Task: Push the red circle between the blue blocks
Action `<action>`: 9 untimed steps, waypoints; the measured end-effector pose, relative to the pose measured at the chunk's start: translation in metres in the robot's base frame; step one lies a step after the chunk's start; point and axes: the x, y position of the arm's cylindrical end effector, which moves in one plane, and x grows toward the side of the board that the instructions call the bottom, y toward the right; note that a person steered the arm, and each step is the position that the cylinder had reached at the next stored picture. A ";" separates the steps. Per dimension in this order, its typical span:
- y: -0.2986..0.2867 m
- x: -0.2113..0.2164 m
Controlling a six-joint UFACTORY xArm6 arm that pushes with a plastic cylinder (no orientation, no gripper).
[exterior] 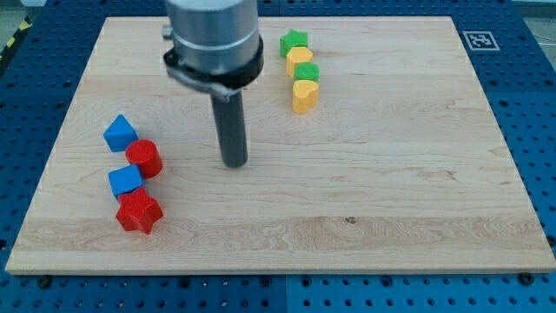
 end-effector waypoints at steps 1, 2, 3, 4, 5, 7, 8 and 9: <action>-0.029 0.008; -0.063 0.008; -0.084 0.005; -0.085 0.000; -0.078 -0.011; -0.104 -0.013; -0.105 -0.013; -0.067 -0.006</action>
